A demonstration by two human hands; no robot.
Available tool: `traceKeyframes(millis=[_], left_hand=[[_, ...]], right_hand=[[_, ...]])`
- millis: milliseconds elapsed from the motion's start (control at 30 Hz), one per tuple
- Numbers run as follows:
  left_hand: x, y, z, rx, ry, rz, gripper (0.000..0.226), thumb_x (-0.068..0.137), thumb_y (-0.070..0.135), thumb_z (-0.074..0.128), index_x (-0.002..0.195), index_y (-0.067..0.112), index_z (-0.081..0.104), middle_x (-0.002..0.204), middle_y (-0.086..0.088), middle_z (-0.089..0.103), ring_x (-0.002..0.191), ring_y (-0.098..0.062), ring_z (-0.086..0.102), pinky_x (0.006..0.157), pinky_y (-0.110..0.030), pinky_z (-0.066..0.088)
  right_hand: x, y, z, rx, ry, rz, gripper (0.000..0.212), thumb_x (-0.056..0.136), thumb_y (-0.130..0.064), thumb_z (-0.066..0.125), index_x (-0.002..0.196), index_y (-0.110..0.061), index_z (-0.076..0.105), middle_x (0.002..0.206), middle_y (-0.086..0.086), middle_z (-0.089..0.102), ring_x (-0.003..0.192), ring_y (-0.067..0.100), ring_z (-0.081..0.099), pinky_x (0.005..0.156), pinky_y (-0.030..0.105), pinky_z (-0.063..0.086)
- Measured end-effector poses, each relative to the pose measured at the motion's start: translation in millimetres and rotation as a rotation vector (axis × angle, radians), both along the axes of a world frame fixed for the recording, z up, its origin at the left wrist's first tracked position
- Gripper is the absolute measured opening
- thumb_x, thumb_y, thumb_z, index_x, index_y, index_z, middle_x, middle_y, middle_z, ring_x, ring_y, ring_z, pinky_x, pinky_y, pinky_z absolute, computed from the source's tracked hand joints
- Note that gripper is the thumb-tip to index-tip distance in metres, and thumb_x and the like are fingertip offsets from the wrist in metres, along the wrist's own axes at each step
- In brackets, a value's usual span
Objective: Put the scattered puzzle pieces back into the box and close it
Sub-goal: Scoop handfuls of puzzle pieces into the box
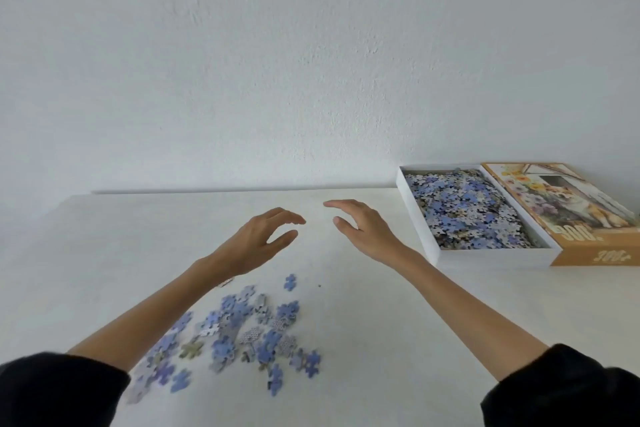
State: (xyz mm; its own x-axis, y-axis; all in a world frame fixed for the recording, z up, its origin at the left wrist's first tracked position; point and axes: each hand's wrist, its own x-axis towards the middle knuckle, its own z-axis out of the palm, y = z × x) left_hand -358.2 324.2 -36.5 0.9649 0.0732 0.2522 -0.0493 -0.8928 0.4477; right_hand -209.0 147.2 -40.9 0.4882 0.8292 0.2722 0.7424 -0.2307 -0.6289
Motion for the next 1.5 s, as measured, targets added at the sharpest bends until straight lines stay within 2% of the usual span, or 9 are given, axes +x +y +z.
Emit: traceKeyframes(millis=[167, 267, 400, 467, 567, 833, 1100, 1300, 1500], left_hand=[[-61.6, 29.4, -17.5, -0.030, 0.081, 0.016, 0.060, 0.087, 0.069, 0.023, 0.122, 0.029, 0.052, 0.121, 0.014, 0.053, 0.108, 0.000, 0.052, 0.097, -0.029, 0.044], [-102.3, 44.9, -31.9, -0.037, 0.133, 0.020, 0.054, 0.085, 0.070, 0.031, 0.125, 0.038, 0.046, 0.126, 0.018, 0.046, 0.116, 0.002, 0.045, 0.103, -0.031, 0.038], [-159.7, 70.1, -55.3, 0.030, 0.274, 0.017, 0.094, 0.062, 0.085, 0.049, 0.141, 0.045, 0.017, 0.148, 0.014, 0.015, 0.137, -0.008, 0.016, 0.114, -0.040, 0.017], [-182.0, 78.3, -64.5, 0.042, 0.322, 0.004, 0.119, 0.049, 0.089, 0.054, 0.145, 0.041, 0.004, 0.153, 0.012, -0.001, 0.142, -0.009, -0.004, 0.115, -0.037, 0.003], [-198.7, 79.7, -70.4, 0.084, 0.329, 0.008, 0.127, 0.045, 0.092, 0.051, 0.145, 0.039, -0.007, 0.154, 0.011, -0.015, 0.139, -0.006, -0.022, 0.113, -0.035, -0.011], [-169.6, 57.7, -74.2, 0.228, 0.298, 0.047, 0.111, 0.058, 0.093, 0.027, 0.143, 0.037, -0.017, 0.152, 0.005, -0.024, 0.139, -0.007, -0.025, 0.113, -0.027, -0.017], [-149.1, 46.1, -66.6, 0.062, 0.204, 0.047, 0.094, 0.072, 0.082, 0.030, 0.147, 0.031, 0.003, 0.156, 0.005, 0.002, 0.141, -0.011, 0.008, 0.112, -0.022, 0.001], [-164.9, 49.4, -72.2, 0.173, 0.259, -0.019, 0.124, 0.053, 0.094, 0.033, 0.145, 0.028, -0.017, 0.154, 0.006, -0.020, 0.140, -0.006, -0.022, 0.114, -0.030, -0.015], [-151.0, 36.2, -70.9, 0.162, 0.326, 0.046, 0.136, 0.047, 0.093, 0.038, 0.139, 0.021, -0.032, 0.151, 0.001, -0.029, 0.136, -0.007, -0.032, 0.114, -0.033, -0.018]], right_hand=[[-53.9, 24.5, -25.2, -0.085, 0.077, 0.046, 0.035, 0.096, -0.029, 0.042, 0.131, -0.027, 0.046, 0.137, -0.008, 0.046, 0.128, 0.010, 0.038, 0.106, 0.033, 0.032], [-83.2, 23.3, -38.9, -0.181, 0.157, 0.122, 0.049, 0.090, -0.050, 0.045, 0.136, -0.033, 0.039, 0.144, -0.008, 0.036, 0.134, 0.008, 0.028, 0.111, 0.037, 0.025], [-109.7, 3.5, -58.5, -0.411, 0.038, 0.219, 0.100, 0.054, -0.089, 0.038, 0.140, -0.050, 0.003, 0.155, -0.007, -0.007, 0.141, 0.009, -0.015, 0.115, 0.040, -0.006], [-120.0, -7.8, -63.8, -0.478, -0.027, 0.271, 0.111, 0.050, -0.087, 0.046, 0.136, -0.053, -0.014, 0.150, -0.010, -0.029, 0.134, 0.006, -0.031, 0.112, 0.035, -0.015], [-135.2, -18.2, -65.3, -0.521, -0.115, 0.286, 0.121, 0.051, -0.082, 0.056, 0.133, -0.050, -0.027, 0.141, -0.009, -0.044, 0.130, 0.009, -0.039, 0.108, 0.031, -0.018], [-152.5, 1.7, -67.3, -0.529, -0.234, 0.127, 0.111, 0.056, -0.088, 0.036, 0.137, -0.042, -0.025, 0.144, -0.004, -0.040, 0.132, 0.009, -0.037, 0.110, 0.027, -0.016], [-158.1, 25.6, -62.5, -0.432, -0.159, 0.067, 0.099, 0.061, -0.086, 0.028, 0.141, -0.042, -0.011, 0.154, -0.005, -0.013, 0.139, 0.007, -0.015, 0.111, 0.028, -0.005], [-155.9, 1.7, -63.5, -0.495, -0.202, 0.128, 0.117, 0.055, -0.083, 0.047, 0.141, -0.039, -0.018, 0.146, -0.009, -0.036, 0.132, 0.007, -0.035, 0.105, 0.024, -0.021], [-151.6, 27.1, -61.8, -0.520, -0.243, 0.132, 0.121, 0.050, -0.087, 0.041, 0.134, -0.038, -0.031, 0.146, -0.004, -0.037, 0.134, 0.012, -0.033, 0.108, 0.026, -0.018]])
